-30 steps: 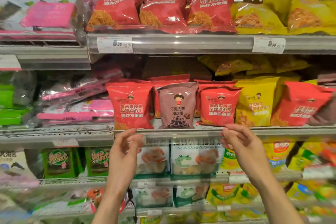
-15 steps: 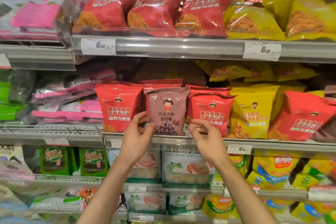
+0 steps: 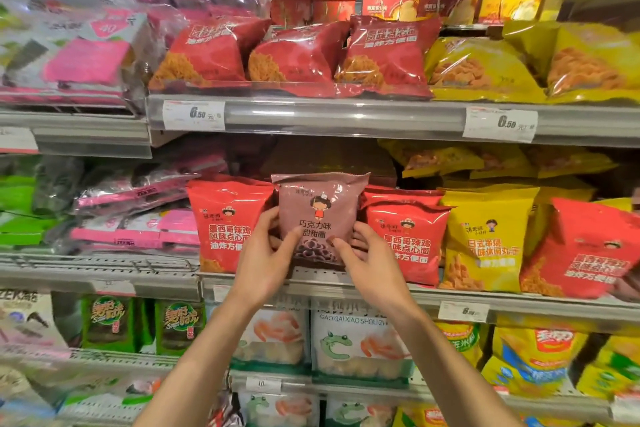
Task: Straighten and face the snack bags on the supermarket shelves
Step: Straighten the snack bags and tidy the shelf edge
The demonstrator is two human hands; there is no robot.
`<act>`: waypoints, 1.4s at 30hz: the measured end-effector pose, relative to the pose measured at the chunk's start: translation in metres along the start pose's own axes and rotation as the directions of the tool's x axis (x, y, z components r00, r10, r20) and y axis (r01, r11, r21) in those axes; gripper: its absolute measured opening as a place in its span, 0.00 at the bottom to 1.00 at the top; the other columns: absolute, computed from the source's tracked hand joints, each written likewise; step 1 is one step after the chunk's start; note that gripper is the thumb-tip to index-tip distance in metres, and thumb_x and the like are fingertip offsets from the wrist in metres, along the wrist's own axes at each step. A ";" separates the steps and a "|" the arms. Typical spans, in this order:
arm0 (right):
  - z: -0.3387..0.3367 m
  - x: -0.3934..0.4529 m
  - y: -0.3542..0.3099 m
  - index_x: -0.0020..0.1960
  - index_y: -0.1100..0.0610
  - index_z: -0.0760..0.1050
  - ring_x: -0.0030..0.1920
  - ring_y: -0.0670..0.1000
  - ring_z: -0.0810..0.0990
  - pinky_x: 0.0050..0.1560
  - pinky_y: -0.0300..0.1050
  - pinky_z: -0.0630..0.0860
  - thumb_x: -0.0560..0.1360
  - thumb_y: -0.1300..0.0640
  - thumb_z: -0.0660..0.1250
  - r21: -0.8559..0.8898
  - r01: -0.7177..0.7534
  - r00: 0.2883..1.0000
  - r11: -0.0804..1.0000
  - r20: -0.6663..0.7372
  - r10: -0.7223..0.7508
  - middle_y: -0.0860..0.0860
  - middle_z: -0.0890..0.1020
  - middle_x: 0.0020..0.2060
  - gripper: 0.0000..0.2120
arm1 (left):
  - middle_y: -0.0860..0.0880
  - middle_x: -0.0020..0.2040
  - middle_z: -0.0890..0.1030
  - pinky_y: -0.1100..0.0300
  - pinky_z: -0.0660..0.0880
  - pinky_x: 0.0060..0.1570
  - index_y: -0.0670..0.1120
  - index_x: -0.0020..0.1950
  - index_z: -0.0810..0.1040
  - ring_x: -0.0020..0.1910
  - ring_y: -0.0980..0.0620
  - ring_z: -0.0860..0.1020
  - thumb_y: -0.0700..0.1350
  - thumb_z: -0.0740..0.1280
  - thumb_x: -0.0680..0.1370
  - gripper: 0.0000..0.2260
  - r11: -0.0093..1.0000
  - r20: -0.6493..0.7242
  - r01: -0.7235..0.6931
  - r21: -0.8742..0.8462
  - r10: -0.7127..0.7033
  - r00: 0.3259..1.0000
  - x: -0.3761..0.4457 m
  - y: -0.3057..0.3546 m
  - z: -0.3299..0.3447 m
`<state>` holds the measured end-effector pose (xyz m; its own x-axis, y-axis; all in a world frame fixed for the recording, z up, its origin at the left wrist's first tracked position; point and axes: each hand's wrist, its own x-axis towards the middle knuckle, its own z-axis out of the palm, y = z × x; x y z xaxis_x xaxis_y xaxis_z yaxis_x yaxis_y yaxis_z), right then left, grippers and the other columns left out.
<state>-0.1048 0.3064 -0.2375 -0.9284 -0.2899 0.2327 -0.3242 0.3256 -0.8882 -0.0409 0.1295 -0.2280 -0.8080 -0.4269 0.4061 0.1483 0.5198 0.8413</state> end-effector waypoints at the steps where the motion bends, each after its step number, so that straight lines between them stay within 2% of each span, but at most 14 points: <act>1: -0.002 0.000 -0.005 0.73 0.46 0.71 0.59 0.40 0.79 0.64 0.42 0.77 0.80 0.44 0.69 0.025 0.017 1.000 1.000 -0.007 -0.017 0.42 0.79 0.65 0.24 | 0.58 0.53 0.83 0.65 0.78 0.40 0.53 0.71 0.73 0.41 0.60 0.81 0.50 0.70 0.81 0.19 1.000 -0.006 -0.013 -0.010 0.012 1.000 0.001 0.003 -0.004; 5: -0.009 -0.003 -0.018 0.71 0.48 0.73 0.58 0.43 0.82 0.59 0.47 0.82 0.78 0.43 0.71 0.104 0.051 0.999 0.993 0.010 -0.053 0.44 0.82 0.61 0.23 | 0.56 0.54 0.84 0.64 0.80 0.42 0.53 0.68 0.75 0.44 0.58 0.84 0.51 0.71 0.81 0.16 0.992 0.000 -0.003 -0.129 0.003 1.000 -0.002 0.008 -0.018; 8: -0.011 -0.013 -0.018 0.68 0.50 0.77 0.56 0.40 0.83 0.53 0.35 0.81 0.78 0.45 0.71 0.161 0.018 0.997 0.987 0.077 -0.031 0.48 0.82 0.60 0.20 | 0.53 0.54 0.86 0.54 0.84 0.47 0.53 0.67 0.77 0.48 0.53 0.85 0.51 0.72 0.80 0.16 0.973 0.055 0.061 -0.223 -0.050 0.997 -0.012 0.006 -0.022; 10: -0.012 -0.026 -0.015 0.65 0.50 0.78 0.56 0.39 0.83 0.50 0.30 0.79 0.78 0.46 0.71 0.214 -0.017 0.995 0.977 0.102 -0.005 0.47 0.82 0.59 0.18 | 0.53 0.54 0.86 0.53 0.84 0.49 0.54 0.65 0.77 0.50 0.51 0.85 0.54 0.72 0.78 0.17 0.961 0.106 0.085 -0.264 -0.058 0.993 -0.023 0.003 -0.022; 12: -0.013 -0.041 -0.010 0.65 0.51 0.77 0.55 0.41 0.85 0.48 0.33 0.81 0.76 0.47 0.73 0.304 -0.059 0.992 0.951 0.125 0.021 0.46 0.86 0.55 0.19 | 0.56 0.53 0.86 0.53 0.84 0.50 0.56 0.63 0.78 0.50 0.53 0.85 0.57 0.72 0.75 0.18 0.952 0.154 0.101 -0.290 -0.058 0.986 -0.035 0.001 -0.020; 15: -0.018 -0.064 0.001 0.66 0.53 0.75 0.58 0.47 0.85 0.57 0.46 0.82 0.72 0.50 0.75 0.370 -0.103 0.988 0.924 0.148 0.051 0.48 0.87 0.57 0.24 | 0.56 0.53 0.86 0.46 0.83 0.52 0.56 0.63 0.78 0.48 0.47 0.85 0.60 0.73 0.73 0.20 0.941 0.227 0.134 -0.312 -0.063 0.972 -0.049 -0.003 -0.015; 17: -0.025 -0.077 0.010 0.65 0.53 0.76 0.58 0.48 0.85 0.59 0.47 0.81 0.75 0.52 0.75 0.368 -0.134 0.987 0.920 0.136 0.089 0.46 0.87 0.57 0.20 | 0.56 0.53 0.86 0.44 0.83 0.53 0.58 0.62 0.78 0.48 0.45 0.85 0.60 0.72 0.74 0.18 0.937 0.286 0.146 -0.317 -0.052 0.957 -0.057 -0.005 -0.010; 20: -0.037 -0.098 0.024 0.62 0.51 0.79 0.58 0.49 0.85 0.54 0.38 0.81 0.75 0.49 0.74 0.357 -0.164 0.987 0.920 0.063 0.151 0.48 0.87 0.55 0.17 | 0.59 0.53 0.85 0.48 0.81 0.55 0.59 0.62 0.78 0.52 0.56 0.84 0.59 0.70 0.76 0.15 0.937 0.332 0.154 -0.315 -0.043 0.942 -0.071 -0.007 -0.003; 22: -0.046 -0.112 0.033 0.60 0.48 0.81 0.58 0.50 0.85 0.58 0.43 0.80 0.73 0.43 0.77 0.353 -0.182 0.981 0.918 -0.002 0.195 0.51 0.87 0.55 0.19 | 0.60 0.52 0.85 0.48 0.81 0.57 0.56 0.63 0.78 0.52 0.58 0.83 0.57 0.69 0.77 0.15 0.935 0.334 0.173 -0.310 -0.063 0.941 -0.078 -0.009 0.001; 24: -0.057 -0.125 0.043 0.58 0.47 0.82 0.58 0.50 0.85 0.62 0.50 0.78 0.70 0.40 0.77 0.364 -0.192 0.973 0.911 -0.051 0.225 0.50 0.87 0.55 0.20 | 0.58 0.52 0.85 0.50 0.80 0.58 0.54 0.63 0.79 0.53 0.57 0.83 0.53 0.70 0.79 0.13 0.926 0.326 0.200 -0.320 -0.090 0.941 -0.086 -0.011 0.006; 30: -0.099 -0.159 0.071 0.56 0.47 0.83 0.58 0.54 0.85 0.63 0.55 0.78 0.67 0.39 0.76 0.417 -0.188 0.951 0.889 -0.150 0.272 0.51 0.88 0.54 0.20 | 0.56 0.51 0.85 0.60 0.80 0.51 0.55 0.60 0.81 0.51 0.52 0.84 0.51 0.70 0.80 0.09 0.907 0.274 0.236 -0.349 -0.143 0.951 -0.118 0.000 0.027; 34: -0.141 -0.176 0.095 0.56 0.52 0.83 0.57 0.53 0.86 0.59 0.50 0.81 0.68 0.41 0.79 0.453 -0.184 0.936 0.872 -0.190 0.296 0.52 0.88 0.54 0.21 | 0.58 0.54 0.85 0.56 0.80 0.54 0.58 0.58 0.82 0.55 0.55 0.83 0.53 0.71 0.79 0.08 0.889 0.252 0.284 -0.360 -0.200 0.947 -0.141 0.015 0.056; 39: -0.214 -0.194 0.122 0.52 0.52 0.83 0.52 0.48 0.87 0.53 0.40 0.82 0.67 0.45 0.75 0.455 -0.174 0.937 0.873 -0.196 0.289 0.51 0.88 0.51 0.17 | 0.54 0.49 0.86 0.69 0.78 0.41 0.52 0.58 0.82 0.44 0.57 0.85 0.47 0.71 0.80 0.07 0.870 0.226 0.297 -0.395 -0.221 0.949 -0.169 0.059 0.123; 42: -0.265 -0.205 0.139 0.56 0.57 0.82 0.54 0.50 0.87 0.54 0.41 0.82 0.68 0.47 0.75 0.465 -0.169 0.937 0.869 -0.198 0.288 0.53 0.88 0.52 0.20 | 0.51 0.46 0.87 0.59 0.81 0.44 0.52 0.57 0.82 0.41 0.52 0.85 0.46 0.71 0.80 0.07 0.861 0.234 0.315 -0.400 -0.236 0.943 -0.184 0.092 0.172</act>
<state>-0.0083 0.6495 -0.3039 -0.9992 0.0005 0.0402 -0.0401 -0.0862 -0.9955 0.0237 0.3831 -0.2869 -0.9304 -0.3524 0.1008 0.1012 0.0174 0.9947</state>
